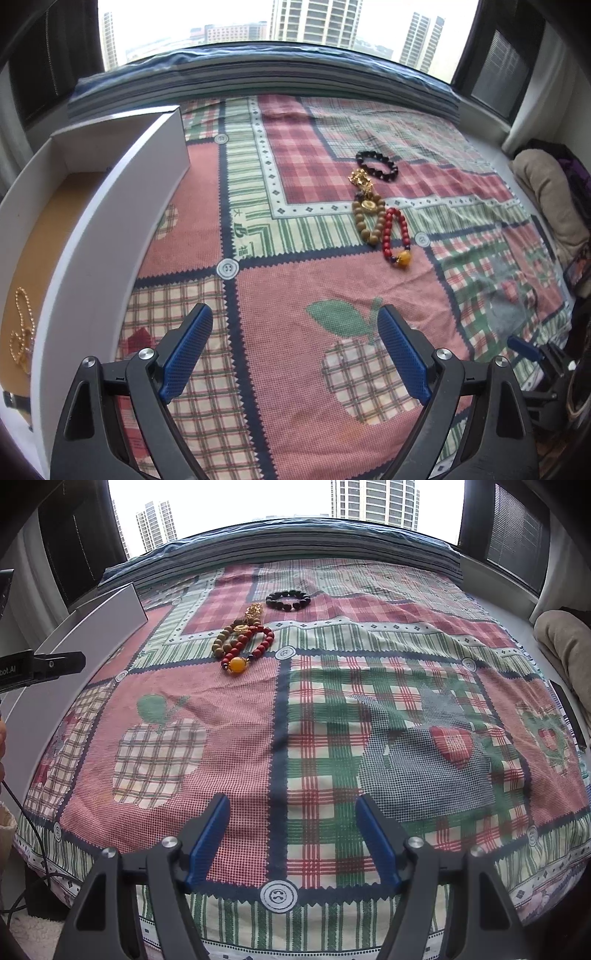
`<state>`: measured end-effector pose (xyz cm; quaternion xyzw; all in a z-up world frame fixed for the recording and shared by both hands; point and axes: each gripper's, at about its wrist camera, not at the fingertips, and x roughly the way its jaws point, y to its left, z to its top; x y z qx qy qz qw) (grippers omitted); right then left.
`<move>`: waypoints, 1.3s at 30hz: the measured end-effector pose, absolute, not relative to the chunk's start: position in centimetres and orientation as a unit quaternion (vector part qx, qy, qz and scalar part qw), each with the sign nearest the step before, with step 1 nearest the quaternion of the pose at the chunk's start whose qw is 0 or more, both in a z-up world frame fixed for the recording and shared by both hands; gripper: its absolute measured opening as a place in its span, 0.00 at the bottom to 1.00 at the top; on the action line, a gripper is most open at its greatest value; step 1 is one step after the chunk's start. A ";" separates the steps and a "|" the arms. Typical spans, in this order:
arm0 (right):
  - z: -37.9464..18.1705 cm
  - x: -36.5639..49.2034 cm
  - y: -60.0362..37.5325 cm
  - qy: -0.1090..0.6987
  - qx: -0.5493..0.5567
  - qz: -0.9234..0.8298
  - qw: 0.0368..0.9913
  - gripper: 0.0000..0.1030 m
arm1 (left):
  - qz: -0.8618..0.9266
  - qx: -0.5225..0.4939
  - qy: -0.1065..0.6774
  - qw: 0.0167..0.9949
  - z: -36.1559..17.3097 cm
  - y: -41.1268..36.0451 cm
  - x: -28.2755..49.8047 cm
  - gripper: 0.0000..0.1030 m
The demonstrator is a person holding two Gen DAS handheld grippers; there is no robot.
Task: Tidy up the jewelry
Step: 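Move both tools back over the bead bracelets on the quilt, then grasp the wooden bead bracelet with the left tool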
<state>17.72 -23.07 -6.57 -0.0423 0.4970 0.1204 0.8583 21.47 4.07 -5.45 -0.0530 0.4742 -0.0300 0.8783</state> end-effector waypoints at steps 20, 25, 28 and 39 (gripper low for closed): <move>-6.5 17.4 -24.3 0.495 -0.025 0.112 0.861 0.70 | -0.102 0.010 0.481 0.871 -7.5 -2.2 31.5 0.82; -7.0 17.4 -24.9 0.501 -0.021 0.108 0.859 0.70 | -0.073 0.004 0.499 0.863 -10.6 -2.7 35.9 0.72; -7.2 17.5 -25.2 0.503 -0.018 0.107 0.857 0.70 | -0.074 0.033 0.507 0.858 -12.3 -4.1 36.4 0.72; -7.4 17.9 -25.9 0.504 -0.011 0.102 0.857 0.70 | -0.097 0.053 0.507 0.855 -12.9 -3.8 31.7 0.09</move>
